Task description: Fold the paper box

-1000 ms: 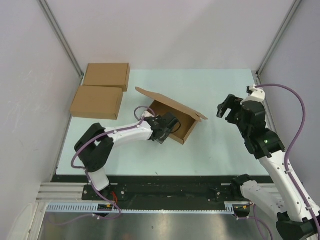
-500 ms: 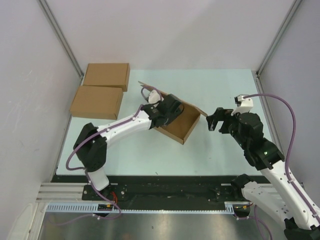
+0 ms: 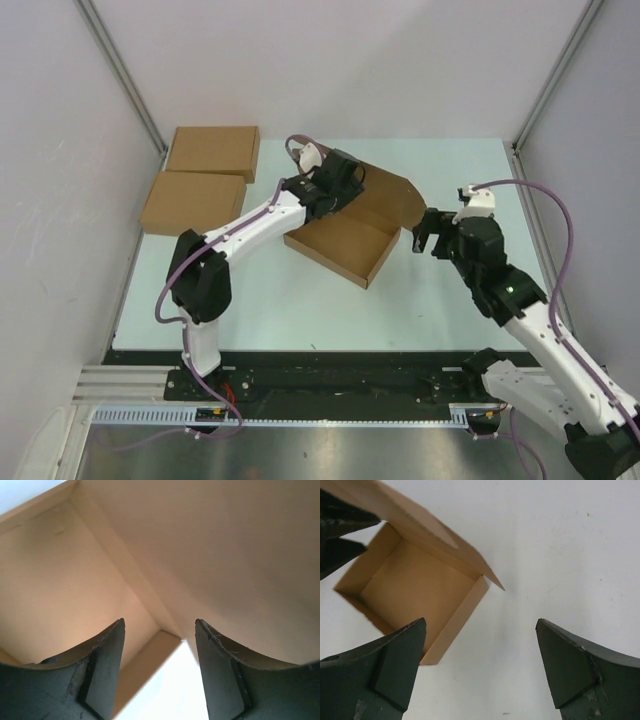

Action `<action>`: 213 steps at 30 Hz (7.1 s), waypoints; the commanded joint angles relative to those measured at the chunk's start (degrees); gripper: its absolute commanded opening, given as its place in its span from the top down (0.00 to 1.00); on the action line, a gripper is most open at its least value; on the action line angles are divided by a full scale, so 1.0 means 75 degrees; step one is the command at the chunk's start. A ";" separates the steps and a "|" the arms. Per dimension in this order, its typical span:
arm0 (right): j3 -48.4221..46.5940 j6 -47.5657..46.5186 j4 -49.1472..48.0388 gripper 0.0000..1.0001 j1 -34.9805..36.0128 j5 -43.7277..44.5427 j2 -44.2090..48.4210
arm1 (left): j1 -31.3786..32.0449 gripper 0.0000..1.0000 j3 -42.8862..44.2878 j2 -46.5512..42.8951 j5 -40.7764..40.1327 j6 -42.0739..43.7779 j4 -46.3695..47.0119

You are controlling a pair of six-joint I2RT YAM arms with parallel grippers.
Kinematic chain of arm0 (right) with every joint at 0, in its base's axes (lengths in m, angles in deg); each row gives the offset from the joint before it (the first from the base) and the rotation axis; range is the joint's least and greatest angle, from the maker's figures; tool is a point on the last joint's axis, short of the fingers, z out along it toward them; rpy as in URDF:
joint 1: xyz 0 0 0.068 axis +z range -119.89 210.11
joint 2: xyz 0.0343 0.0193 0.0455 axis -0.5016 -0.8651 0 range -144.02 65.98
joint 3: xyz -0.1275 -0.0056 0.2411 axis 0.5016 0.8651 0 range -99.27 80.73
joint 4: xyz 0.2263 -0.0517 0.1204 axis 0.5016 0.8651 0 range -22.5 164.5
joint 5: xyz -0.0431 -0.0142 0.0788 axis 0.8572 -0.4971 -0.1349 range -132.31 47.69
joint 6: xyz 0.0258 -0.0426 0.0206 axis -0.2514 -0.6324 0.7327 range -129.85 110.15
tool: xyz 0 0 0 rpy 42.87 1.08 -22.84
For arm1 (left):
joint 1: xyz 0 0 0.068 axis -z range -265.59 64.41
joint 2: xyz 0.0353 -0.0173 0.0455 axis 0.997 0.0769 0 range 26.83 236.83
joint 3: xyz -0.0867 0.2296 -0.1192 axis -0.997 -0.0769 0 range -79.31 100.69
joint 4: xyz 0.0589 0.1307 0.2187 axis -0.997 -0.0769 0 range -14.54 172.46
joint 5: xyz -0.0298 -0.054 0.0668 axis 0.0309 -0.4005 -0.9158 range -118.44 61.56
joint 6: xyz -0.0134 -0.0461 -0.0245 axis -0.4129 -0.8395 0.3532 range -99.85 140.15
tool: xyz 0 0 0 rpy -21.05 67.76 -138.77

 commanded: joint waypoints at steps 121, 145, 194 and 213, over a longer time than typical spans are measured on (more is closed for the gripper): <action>0.0023 -0.1632 -0.5340 1.00 -0.1042 -0.2585 -0.4332 | -0.4519 0.23 -0.1650 0.3230 0.9743 0.5795 1.4052; 0.0011 -0.1738 -0.5305 1.00 -0.0877 -0.2585 -0.4390 | -0.4460 0.52 -0.0032 0.4251 0.9240 0.5737 1.3395; -0.0118 0.0125 -0.5141 1.00 -0.0632 -0.1881 -0.3957 | -0.0734 1.00 -0.9970 -0.2875 0.1811 0.8666 1.6150; 0.1452 0.0359 -0.6136 1.00 -0.0561 -0.1834 -0.4378 | 0.0192 1.00 -0.9630 -0.1750 0.1200 0.7425 1.5014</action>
